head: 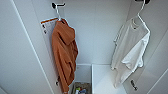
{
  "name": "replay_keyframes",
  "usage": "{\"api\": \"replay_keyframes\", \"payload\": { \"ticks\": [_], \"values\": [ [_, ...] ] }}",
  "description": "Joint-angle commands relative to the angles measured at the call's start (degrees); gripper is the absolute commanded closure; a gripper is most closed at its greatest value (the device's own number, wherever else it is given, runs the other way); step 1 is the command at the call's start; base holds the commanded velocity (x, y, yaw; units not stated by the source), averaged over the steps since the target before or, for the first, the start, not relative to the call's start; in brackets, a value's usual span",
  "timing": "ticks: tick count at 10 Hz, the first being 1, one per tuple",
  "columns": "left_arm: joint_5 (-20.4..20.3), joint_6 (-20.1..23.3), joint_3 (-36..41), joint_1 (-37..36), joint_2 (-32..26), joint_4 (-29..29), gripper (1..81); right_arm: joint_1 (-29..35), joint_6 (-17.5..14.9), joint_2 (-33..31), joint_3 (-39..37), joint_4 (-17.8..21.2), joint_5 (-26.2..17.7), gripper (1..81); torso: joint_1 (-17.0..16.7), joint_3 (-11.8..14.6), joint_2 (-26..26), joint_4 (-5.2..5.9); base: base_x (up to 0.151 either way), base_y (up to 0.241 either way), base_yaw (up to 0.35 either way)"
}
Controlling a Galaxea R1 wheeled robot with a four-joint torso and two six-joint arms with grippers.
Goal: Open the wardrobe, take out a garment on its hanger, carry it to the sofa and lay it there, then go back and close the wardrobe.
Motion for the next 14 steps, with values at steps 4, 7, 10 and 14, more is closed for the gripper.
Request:
{"api": "replay_keyframes", "payload": {
  "ticks": [4,7,10,14],
  "values": [
    [2.9,-0.1,0.0,-1.3,-0.3,0.4,1.0,1.5,-0.4,0.3,0.2,-0.3,-3.3,1.0,0.0,0.0,0.0,0.00,0.067,0.000,0.000],
    [3.4,-0.8,0.0,-1.3,-0.6,-0.3,1.0,1.5,-0.4,0.0,0.0,-0.4,-3.3,1.0,0.0,0.0,0.0,0.00,0.000,0.000,0.000],
    [12.4,-2.2,-0.1,-1.3,-1.1,-4.2,1.0,1.6,-0.5,-0.2,0.0,-0.5,-3.2,1.0,0.0,0.0,0.0,0.00,0.000,0.000,0.000],
    [11.3,18.8,0.2,-1.7,-1.0,-20.0,1.0,1.5,-0.4,0.3,0.0,-0.3,-3.3,1.0,0.0,0.0,0.0,0.00,0.000,0.000,0.000]
  ]
}}
